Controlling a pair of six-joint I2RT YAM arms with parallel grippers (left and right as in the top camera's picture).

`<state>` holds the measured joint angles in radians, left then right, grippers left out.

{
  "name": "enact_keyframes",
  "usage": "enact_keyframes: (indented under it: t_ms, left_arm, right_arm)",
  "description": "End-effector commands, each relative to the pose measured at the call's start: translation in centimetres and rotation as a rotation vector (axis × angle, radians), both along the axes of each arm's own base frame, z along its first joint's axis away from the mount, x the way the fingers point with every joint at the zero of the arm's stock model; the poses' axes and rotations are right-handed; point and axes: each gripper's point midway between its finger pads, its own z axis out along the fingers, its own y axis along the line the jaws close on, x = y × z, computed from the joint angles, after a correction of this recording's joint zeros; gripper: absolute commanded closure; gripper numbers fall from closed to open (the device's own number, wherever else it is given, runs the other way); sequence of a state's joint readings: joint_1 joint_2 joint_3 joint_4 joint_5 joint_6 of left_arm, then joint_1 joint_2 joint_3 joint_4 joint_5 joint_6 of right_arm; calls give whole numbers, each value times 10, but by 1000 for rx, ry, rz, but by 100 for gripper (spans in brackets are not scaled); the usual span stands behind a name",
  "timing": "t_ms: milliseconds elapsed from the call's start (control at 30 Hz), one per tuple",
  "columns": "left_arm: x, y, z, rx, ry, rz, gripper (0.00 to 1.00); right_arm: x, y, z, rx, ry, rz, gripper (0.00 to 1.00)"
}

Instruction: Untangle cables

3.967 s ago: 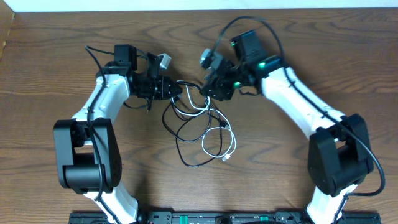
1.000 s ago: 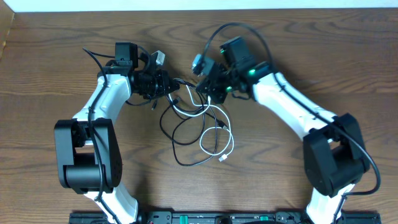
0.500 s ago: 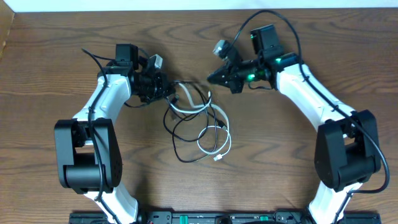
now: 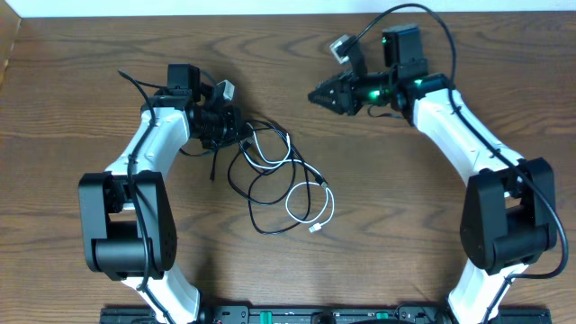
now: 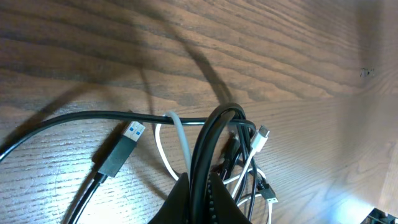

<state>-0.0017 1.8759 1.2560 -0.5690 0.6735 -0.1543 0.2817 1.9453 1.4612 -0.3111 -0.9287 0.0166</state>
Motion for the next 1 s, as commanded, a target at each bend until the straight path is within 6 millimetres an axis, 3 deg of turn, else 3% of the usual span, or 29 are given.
enact_keyframes:
  t_ms: [0, 67, 133, 200, 333, 467, 700, 967]
  left_arm:
    - [4, 4, 4, 3, 5, 37, 92]
    - [4, 4, 4, -12, 39, 84, 93]
    - [4, 4, 4, -29, 81, 142, 93]
    - [5, 9, 1, -19, 125, 218, 93]
    - [7, 22, -6, 24, 192, 368, 93]
    - [7, 22, -7, 24, 197, 375, 93]
    - [3, 11, -4, -46, 240, 363, 92]
    - [-3, -2, -14, -122, 306, 332, 92]
  right_arm:
    - [-15, 20, -3, -40, 34, 4, 60]
    - [-20, 30, -8, -54, 80, -12, 63]
    - [-17, 36, -23, -104, 202, -145, 65]
    - [-15, 40, -38, -132, 348, -298, 52]
    - [-23, 64, -56, -155, 450, -400, 41]
    - [-25, 76, -70, -164, 509, -494, 45]
    - [-24, 84, -102, -124, 726, -633, 68]
    - [-18, 106, -123, -54, 768, -598, 67]
